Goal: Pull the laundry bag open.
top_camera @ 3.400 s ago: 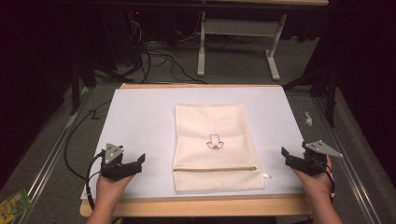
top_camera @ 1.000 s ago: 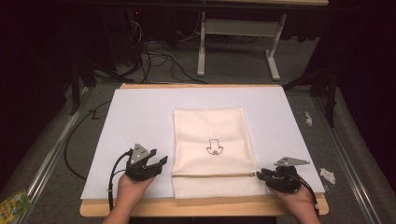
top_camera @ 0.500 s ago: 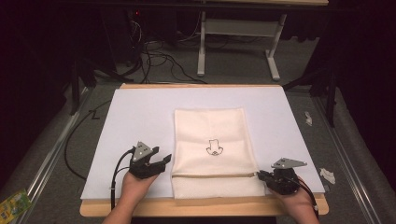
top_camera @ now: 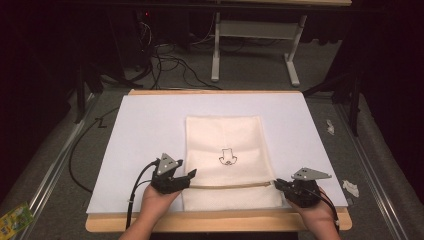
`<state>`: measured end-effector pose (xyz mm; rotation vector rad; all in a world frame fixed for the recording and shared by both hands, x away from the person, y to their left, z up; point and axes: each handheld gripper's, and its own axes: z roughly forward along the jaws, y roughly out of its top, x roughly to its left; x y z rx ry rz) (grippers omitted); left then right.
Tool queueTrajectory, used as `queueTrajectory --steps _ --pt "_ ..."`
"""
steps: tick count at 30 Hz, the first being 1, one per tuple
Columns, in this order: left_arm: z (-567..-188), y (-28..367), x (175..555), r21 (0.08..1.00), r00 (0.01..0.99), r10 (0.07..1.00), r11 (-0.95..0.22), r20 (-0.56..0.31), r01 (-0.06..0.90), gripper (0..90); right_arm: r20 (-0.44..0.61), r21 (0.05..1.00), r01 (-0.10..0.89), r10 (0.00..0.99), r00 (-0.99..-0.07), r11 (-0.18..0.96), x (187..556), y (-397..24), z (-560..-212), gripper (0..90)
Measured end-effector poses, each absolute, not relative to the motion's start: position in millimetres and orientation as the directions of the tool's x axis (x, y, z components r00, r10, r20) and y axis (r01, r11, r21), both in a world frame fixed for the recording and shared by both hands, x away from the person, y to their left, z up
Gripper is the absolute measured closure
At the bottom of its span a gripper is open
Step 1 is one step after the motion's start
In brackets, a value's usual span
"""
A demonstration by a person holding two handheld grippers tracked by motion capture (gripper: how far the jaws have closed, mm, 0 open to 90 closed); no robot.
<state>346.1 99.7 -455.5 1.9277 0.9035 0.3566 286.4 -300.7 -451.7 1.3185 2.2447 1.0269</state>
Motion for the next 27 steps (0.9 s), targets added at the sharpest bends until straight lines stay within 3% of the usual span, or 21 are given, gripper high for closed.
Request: queueTrajectory --steps 10,15,20,22,27 --pt "-456.5 21.1 317.8 0.838 0.831 0.535 -0.375 -0.153 0.396 43.5 0.043 0.746 0.584 0.852 -0.522 0.32 283.4 -298.6 -446.9 84.8" --pt "-460.7 -3.8 313.5 0.846 0.84 0.51 -0.352 -0.186 0.401 43.8 0.039 0.749 0.579 0.851 -0.524 0.323 283.3 -298.5 -447.0 84.8" --pt "-459.7 -23.8 314.5 0.839 0.847 0.488 -0.355 -0.21 0.413 49.5 0.032 0.752 0.571 0.846 -0.532 0.331 283.4 -298.7 -446.8 84.9" --pt "-456.5 -34.8 314.0 0.84 0.842 0.474 -0.32 -0.258 0.438 52.0 0.036 0.75 0.574 0.846 -0.531 0.328 283.5 -298.7 -446.6 84.9" --pt "-456.6 -56.7 313.6 0.827 0.85 0.463 -0.353 -0.251 0.437 57.1 0.042 0.757 0.569 0.845 -0.533 0.321 283.8 -299.1 -445.0 85.0"
